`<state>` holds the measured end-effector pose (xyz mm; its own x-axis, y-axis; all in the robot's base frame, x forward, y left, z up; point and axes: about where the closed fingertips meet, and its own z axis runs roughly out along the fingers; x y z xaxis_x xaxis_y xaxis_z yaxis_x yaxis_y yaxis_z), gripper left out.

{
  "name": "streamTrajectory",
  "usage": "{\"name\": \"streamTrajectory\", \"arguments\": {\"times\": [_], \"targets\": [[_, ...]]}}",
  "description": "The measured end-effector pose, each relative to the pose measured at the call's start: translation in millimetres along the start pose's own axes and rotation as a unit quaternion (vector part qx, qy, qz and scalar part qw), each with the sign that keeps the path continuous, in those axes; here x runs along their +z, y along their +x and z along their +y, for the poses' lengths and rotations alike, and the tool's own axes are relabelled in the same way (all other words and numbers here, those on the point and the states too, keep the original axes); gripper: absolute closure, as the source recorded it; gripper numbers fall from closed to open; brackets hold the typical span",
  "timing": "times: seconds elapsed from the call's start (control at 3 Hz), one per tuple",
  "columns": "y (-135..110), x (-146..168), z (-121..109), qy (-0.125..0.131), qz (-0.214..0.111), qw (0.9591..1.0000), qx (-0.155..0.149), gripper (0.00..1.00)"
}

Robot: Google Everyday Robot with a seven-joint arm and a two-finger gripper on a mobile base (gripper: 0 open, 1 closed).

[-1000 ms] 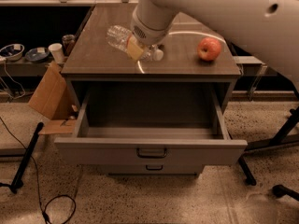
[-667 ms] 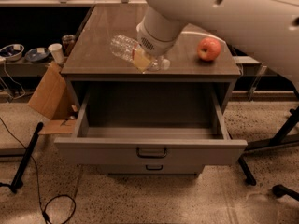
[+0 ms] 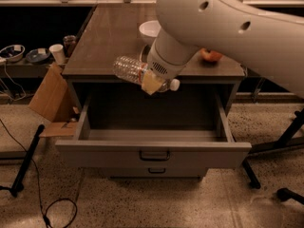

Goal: Place water bottle into top drawer

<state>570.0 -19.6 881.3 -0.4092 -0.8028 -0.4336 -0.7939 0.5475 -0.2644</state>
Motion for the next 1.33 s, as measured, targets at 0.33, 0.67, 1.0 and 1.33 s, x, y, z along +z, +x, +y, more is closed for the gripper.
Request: {"name": "streamTrajectory", "arguments": {"times": [0.33, 0.67, 1.0, 1.33], "targets": [[2, 11, 23, -0.028, -0.001, 0.9985, -0.048, 1.00], [-1, 28, 46, -0.064, 0.001, 0.9925, -0.104, 1.00], [4, 56, 64, -0.096, 0.012, 0.9854, -0.140, 1.00], [13, 90, 75, -0.115, 0.019, 0.9831, -0.141, 1.00]]}}
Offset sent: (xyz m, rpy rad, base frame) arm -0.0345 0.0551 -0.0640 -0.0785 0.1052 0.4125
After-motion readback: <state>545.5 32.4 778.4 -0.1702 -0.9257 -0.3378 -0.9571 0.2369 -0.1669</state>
